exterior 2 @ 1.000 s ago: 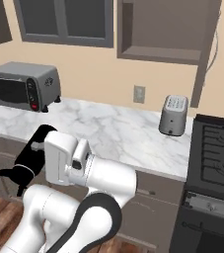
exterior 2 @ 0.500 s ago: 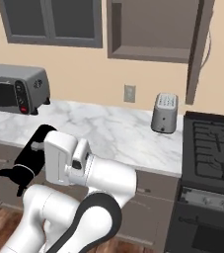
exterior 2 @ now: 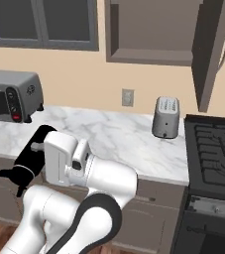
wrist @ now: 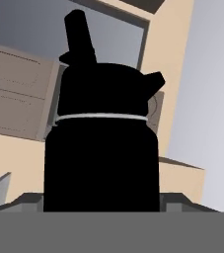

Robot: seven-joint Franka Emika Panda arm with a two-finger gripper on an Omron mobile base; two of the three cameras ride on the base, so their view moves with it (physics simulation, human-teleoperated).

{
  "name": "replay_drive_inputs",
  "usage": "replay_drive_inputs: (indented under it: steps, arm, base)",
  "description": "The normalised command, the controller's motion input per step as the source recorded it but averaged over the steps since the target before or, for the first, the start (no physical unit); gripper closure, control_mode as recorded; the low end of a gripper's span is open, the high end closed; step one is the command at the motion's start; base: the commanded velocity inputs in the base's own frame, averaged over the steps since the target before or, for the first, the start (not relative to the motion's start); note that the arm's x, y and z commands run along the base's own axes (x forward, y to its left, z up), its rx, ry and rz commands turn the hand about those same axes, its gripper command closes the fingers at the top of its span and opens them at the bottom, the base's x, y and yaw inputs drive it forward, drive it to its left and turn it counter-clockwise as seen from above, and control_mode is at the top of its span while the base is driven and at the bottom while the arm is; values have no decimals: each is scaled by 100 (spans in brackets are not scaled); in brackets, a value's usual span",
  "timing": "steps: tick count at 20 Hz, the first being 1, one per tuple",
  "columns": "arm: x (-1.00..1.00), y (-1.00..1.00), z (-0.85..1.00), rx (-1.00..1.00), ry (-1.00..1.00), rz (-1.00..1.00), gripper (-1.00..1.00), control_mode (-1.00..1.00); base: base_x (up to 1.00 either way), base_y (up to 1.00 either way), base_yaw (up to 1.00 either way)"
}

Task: Pick the water bottle from the counter and place it in the open cabinet.

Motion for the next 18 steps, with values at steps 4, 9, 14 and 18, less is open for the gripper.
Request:
replay_drive_inputs:
  steps: [4,9,14,18]
  arm:
    - [0,0,0,0,0,0,100,100]
    - [0,0,0,0,0,0,100,100]
    - [0,0,0,0,0,0,100,100]
    - [0,0,0,0,0,0,100,100]
  base:
    - [60,23,-10]
    - [58,14,-9]
    - [52,11,-8]
    - [54,8,-8]
